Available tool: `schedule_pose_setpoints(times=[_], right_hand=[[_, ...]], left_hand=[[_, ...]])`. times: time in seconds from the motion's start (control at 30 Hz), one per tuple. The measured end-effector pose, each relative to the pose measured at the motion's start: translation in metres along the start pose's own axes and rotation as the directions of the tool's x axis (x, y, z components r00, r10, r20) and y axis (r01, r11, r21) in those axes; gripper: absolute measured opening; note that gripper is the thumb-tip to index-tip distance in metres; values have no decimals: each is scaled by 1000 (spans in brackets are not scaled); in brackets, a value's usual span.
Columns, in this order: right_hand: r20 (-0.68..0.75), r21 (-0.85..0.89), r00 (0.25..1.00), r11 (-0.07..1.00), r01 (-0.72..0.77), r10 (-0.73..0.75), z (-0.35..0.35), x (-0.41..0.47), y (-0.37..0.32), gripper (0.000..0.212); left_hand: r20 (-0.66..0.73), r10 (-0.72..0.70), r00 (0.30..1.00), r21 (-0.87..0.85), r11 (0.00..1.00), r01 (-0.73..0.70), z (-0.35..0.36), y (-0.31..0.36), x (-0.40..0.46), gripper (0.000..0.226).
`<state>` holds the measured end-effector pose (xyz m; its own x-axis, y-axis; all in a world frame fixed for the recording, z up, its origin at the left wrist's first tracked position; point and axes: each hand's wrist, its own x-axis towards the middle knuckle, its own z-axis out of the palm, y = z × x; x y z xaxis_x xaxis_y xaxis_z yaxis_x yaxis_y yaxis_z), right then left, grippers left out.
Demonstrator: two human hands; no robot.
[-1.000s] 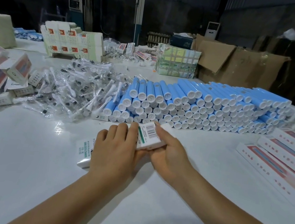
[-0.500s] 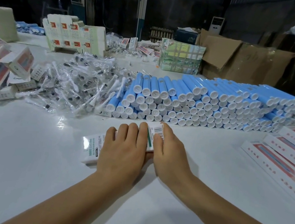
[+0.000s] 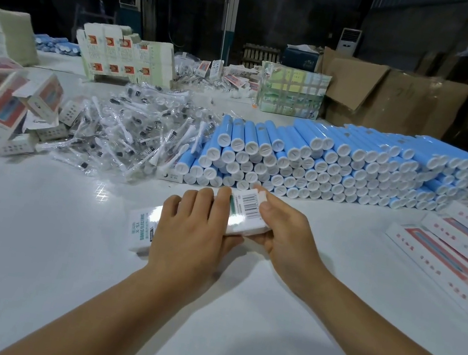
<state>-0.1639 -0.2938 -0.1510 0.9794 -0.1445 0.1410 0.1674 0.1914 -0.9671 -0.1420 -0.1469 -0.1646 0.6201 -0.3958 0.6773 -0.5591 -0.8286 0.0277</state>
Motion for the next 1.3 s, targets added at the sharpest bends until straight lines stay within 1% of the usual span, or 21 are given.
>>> schedule_pose_setpoints(times=[0.2,0.37,0.5,0.6,0.7,0.77,0.8,0.87,0.9,0.97,1.03,1.1,1.13,1.2,1.3], right_hand=[[-27,-16,1000,1000,16,-16,0,-1,1,32],[-86,-34,995,999,39,-42,3,0,6,31],[-147,21,989,1000,16,-13,6,0,11,32],[-138,98,990,995,-7,20,7,1,12,35],[-134,96,991,995,-12,25,6,3,14,27],[-135,37,991,999,-10,15,6,3,15,33],[-141,-20,990,1000,-3,0,7,3,17,35],[-165,-200,984,979,32,-66,8,-1,19,35],[-180,-320,976,946,56,-119,9,-3,20,35],[-178,-537,957,837,103,-231,10,-7,21,36],[-157,-635,945,763,126,-287,11,-11,23,41],[-142,-662,946,739,130,-293,12,-13,24,43],[-143,-656,948,745,124,-283,12,-12,24,44],[-153,-614,956,782,105,-250,13,-10,22,44],[-169,-475,970,877,75,-174,14,-7,19,46]], left_hand=[[-5,7,1000,-18,1000,-7,-1,-1,0,64],[21,12,1000,-19,1000,-12,-1,-1,-1,62],[47,25,999,4,1000,-25,1,1,0,65],[70,3,998,13,1000,-4,1,3,1,65],[73,-20,997,8,1000,20,1,2,2,62],[79,-47,996,-6,999,47,1,2,3,63],[86,-59,995,-10,998,60,0,2,4,64],[87,-63,994,-4,998,63,1,2,5,67],[74,-55,996,0,999,55,1,2,4,66],[43,-32,999,10,999,31,2,3,3,65],[48,-7,999,33,999,6,2,4,2,66],[61,1,998,43,999,-4,0,4,2,71],[60,-1,998,39,999,-2,0,4,2,72],[44,-5,999,37,999,3,0,4,3,70],[28,-15,1000,65,998,13,2,1,4,67]])
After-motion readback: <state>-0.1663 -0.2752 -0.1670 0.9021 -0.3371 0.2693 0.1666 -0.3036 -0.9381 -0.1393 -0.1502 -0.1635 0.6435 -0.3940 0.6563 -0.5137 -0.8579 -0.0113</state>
